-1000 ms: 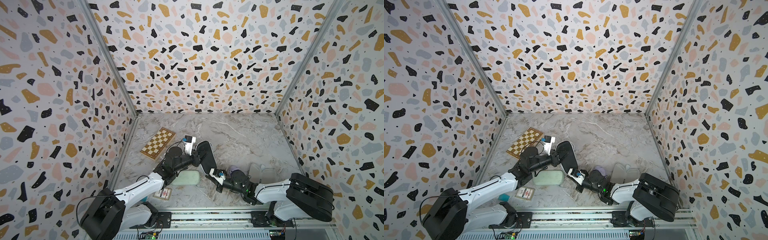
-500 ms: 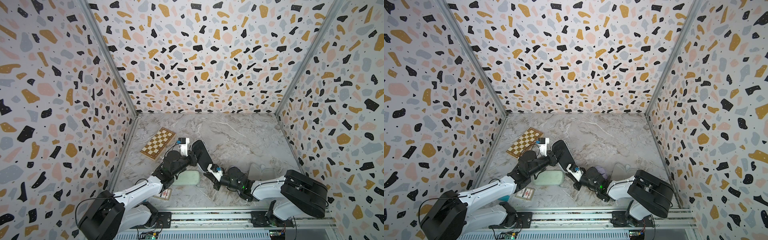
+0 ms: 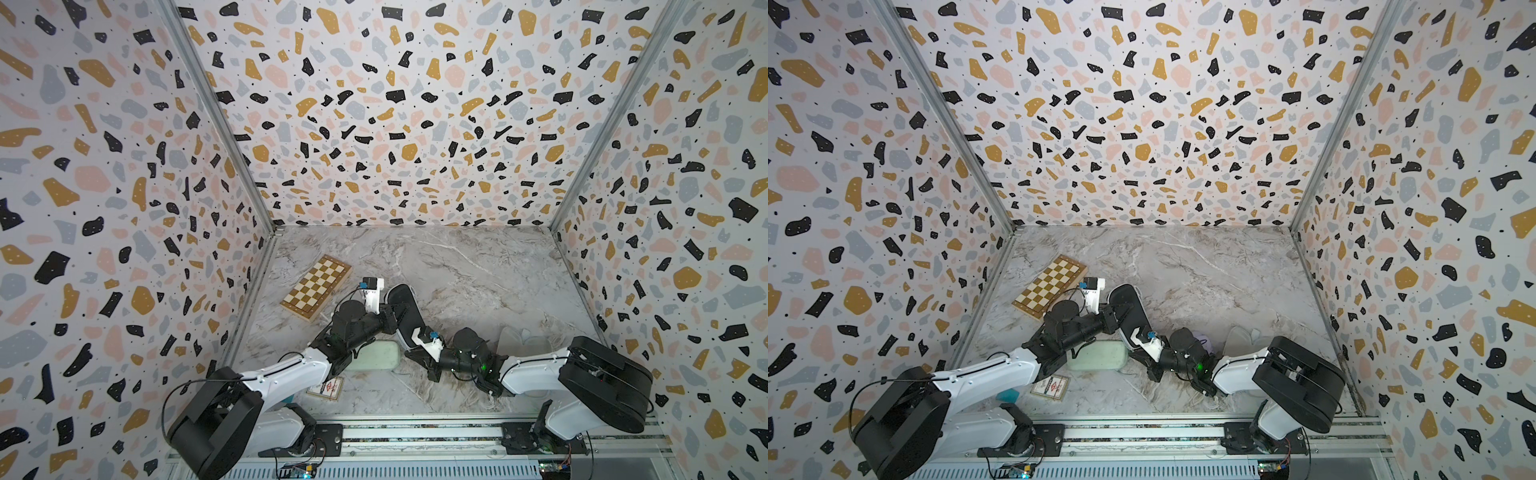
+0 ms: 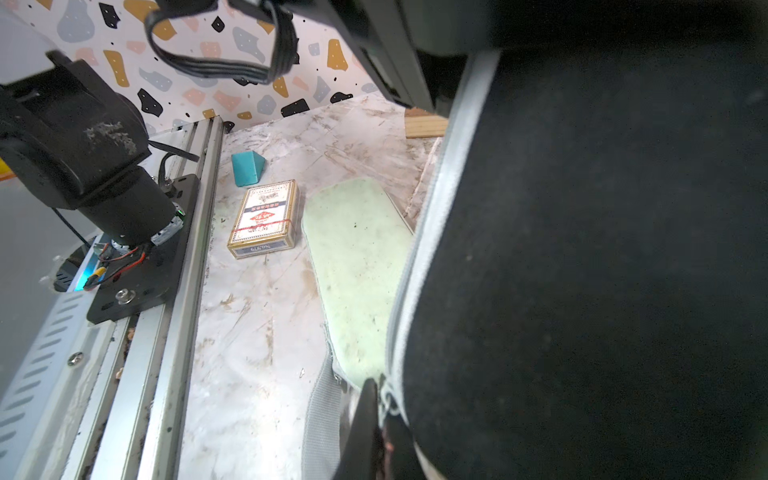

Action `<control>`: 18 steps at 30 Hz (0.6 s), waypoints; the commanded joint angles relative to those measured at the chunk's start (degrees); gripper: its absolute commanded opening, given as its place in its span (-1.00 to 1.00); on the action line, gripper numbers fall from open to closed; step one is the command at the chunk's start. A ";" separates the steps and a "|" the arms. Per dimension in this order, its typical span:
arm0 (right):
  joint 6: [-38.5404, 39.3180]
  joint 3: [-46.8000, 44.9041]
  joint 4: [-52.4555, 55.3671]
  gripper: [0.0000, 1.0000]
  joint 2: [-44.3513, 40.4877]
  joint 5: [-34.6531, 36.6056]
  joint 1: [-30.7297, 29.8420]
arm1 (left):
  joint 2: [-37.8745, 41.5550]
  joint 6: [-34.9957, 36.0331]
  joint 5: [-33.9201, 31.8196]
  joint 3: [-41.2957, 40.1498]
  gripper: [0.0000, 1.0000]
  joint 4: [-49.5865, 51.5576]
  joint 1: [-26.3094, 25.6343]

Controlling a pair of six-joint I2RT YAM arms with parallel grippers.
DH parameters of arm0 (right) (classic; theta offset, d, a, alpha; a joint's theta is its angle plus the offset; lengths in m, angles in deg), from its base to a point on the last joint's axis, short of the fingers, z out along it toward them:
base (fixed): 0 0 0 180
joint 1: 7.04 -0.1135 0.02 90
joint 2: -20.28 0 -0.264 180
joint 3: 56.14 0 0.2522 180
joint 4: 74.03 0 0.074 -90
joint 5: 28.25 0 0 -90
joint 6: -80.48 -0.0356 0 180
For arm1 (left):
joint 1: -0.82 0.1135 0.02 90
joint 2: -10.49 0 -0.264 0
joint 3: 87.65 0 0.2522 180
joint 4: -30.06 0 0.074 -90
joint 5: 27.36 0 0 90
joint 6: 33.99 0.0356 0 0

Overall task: Put umbrellas into zippered umbrella sleeves
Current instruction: Zip the zipper on the umbrella sleeve, then place the umbrella sleeve at the center of the board.

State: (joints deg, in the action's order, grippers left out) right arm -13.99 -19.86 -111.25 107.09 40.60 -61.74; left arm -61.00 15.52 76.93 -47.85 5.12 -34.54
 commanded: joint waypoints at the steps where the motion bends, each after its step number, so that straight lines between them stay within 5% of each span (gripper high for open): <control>1: -3.51 3.57 -4.82 -1.00 1.00 -7.48 1.99 | -0.89 1.70 -1.75 0.14 -1.00 -9.63 0.54; 6: -6.16 5.70 -1.67 -1.00 4.80 -5.30 7.09 | -6.60 0.77 -0.79 1.83 -0.99 -10.16 0.64; 18: -7.80 12.05 7.13 -1.00 14.82 -1.29 11.21 | -27.64 -2.37 0.21 5.54 -0.56 -19.03 2.22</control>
State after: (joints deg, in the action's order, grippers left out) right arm -20.90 -11.05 -103.29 121.93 37.33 -51.38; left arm -86.66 13.70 75.48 -41.82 -7.27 -32.15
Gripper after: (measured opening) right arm 0.046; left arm 0.270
